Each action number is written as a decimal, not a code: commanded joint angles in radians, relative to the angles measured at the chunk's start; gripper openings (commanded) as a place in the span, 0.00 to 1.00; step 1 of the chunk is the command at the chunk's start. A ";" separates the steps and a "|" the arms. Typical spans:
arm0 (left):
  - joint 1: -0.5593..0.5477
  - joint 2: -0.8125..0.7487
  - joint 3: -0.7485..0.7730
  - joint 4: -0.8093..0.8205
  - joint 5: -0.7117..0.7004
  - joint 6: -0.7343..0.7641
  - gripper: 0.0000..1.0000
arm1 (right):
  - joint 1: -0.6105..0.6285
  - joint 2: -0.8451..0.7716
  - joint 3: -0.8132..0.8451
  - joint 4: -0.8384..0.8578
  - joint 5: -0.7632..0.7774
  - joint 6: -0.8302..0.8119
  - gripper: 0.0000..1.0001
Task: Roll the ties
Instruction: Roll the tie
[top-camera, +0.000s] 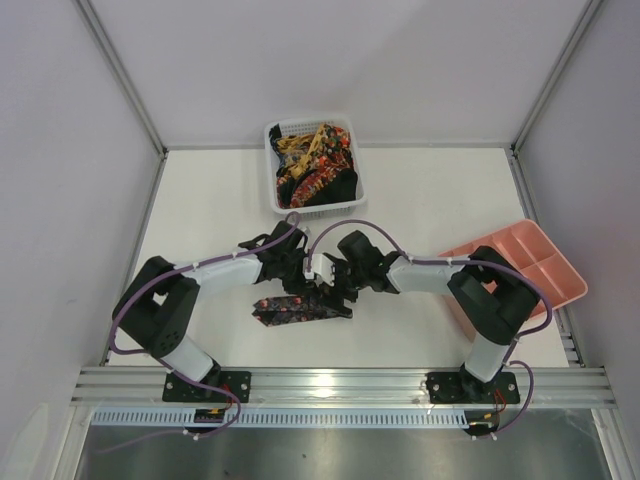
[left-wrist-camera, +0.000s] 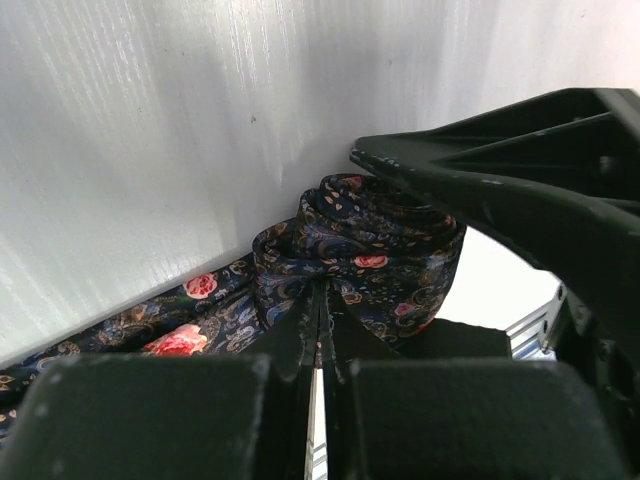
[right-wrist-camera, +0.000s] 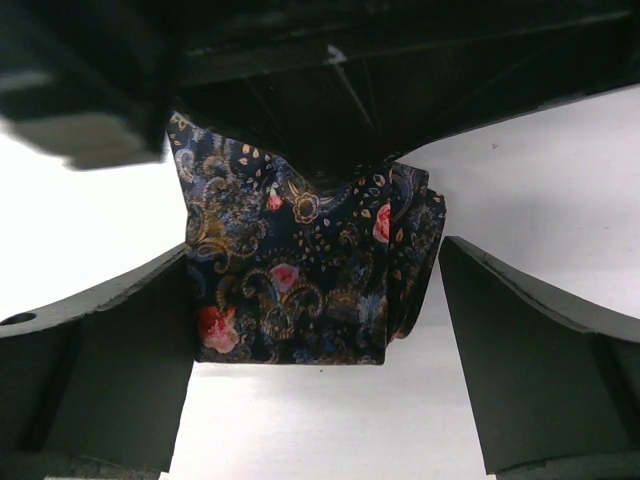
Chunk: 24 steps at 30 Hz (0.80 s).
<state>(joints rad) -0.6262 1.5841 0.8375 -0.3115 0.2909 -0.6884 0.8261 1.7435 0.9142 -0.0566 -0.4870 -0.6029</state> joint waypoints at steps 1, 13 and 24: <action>-0.004 0.001 -0.012 0.020 0.010 0.012 0.02 | 0.014 0.014 -0.003 0.046 0.018 -0.008 0.97; -0.003 -0.029 -0.020 0.026 0.011 0.004 0.05 | 0.034 -0.025 -0.040 0.098 0.056 0.005 0.90; 0.003 -0.049 -0.020 0.020 0.005 0.000 0.14 | 0.039 -0.041 -0.063 0.115 0.067 0.018 0.47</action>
<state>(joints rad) -0.6258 1.5700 0.8299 -0.3012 0.2951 -0.6895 0.8600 1.7290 0.8654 0.0307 -0.4446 -0.5774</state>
